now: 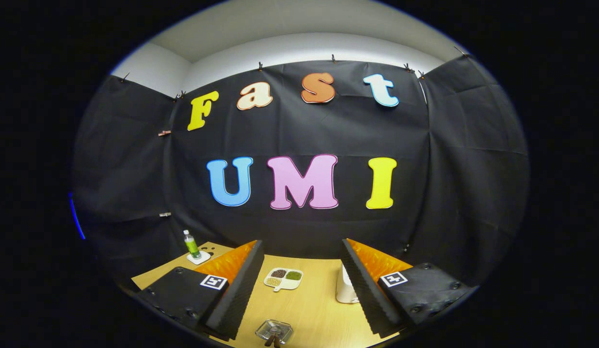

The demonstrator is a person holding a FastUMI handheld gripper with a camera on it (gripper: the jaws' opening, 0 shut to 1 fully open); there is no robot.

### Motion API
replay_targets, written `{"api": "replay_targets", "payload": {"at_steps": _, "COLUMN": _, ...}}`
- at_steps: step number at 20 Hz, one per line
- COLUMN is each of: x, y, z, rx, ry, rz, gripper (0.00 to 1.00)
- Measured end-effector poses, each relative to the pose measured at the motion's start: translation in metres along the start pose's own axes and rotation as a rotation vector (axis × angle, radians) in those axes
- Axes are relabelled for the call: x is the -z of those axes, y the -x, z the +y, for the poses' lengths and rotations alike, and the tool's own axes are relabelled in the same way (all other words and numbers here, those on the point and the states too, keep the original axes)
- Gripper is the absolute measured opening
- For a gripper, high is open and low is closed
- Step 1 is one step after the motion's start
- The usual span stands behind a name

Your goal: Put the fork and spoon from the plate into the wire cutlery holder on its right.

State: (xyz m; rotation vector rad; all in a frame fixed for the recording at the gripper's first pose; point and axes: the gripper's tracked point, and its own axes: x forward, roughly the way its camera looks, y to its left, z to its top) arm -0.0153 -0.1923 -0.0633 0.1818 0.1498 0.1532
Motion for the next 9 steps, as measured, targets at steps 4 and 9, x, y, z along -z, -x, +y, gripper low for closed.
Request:
{"api": "replay_targets", "payload": {"at_steps": 4, "x": 0.0028, "y": 0.0015, "z": -0.0048, "rx": -0.036, "ry": 0.007, "rz": 0.002, "gripper": 0.99}}
{"api": "replay_targets", "payload": {"at_steps": 9, "x": 0.0039, "y": 0.0007, "z": -0.0082, "rx": -0.057, "ry": -0.002, "rz": -0.003, "gripper": 0.99}}
